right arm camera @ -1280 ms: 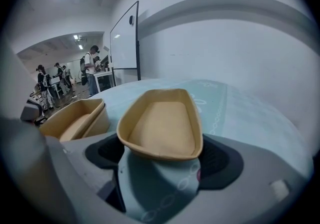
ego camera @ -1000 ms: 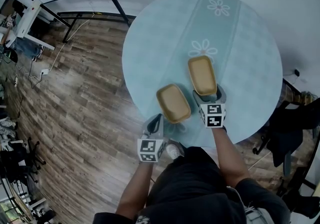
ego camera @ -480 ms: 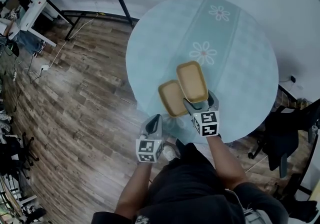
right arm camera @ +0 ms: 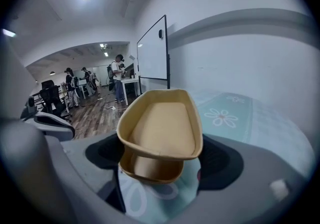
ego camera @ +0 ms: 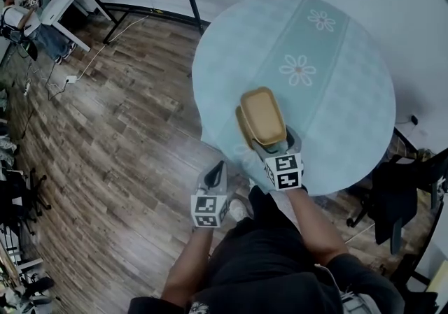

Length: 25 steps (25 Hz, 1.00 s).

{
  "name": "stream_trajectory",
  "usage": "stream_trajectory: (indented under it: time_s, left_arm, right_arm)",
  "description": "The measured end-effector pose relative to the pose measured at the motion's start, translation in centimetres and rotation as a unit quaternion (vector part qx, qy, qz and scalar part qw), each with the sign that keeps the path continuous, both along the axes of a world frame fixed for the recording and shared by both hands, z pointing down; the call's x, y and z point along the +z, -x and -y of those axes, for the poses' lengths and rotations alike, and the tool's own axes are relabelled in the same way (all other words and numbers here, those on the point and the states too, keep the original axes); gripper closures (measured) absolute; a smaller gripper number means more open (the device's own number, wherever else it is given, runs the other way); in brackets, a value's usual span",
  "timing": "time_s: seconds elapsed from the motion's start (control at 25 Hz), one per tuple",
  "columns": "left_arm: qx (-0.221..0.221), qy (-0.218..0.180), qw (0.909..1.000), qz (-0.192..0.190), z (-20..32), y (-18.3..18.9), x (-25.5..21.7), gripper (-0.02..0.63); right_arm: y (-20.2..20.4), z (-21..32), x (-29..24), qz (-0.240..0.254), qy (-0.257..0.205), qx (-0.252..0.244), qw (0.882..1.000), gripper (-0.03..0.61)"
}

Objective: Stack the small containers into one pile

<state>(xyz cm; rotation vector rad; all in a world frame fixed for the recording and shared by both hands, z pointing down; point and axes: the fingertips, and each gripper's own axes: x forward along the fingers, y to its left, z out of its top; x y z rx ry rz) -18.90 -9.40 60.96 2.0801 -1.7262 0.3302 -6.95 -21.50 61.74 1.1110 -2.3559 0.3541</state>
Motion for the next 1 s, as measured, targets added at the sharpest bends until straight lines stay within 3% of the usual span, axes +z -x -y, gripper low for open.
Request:
stream_trajectory:
  time_s: [0.56, 1.0]
  left_arm:
    - [-0.007, 0.002, 1.0, -0.004, -3.4, 2.6, 0.6, 0.62]
    - [-0.002, -0.002, 0.9999, -0.014, -4.4, 2.3, 0.8, 0.62]
  right_arm:
    - [1.7, -2.1, 3.3, -0.037, 0.034, 0.004, 0.999, 0.12]
    - [1.9, -2.4, 4.3, -0.068, 0.057, -0.019, 0.996, 0.098]
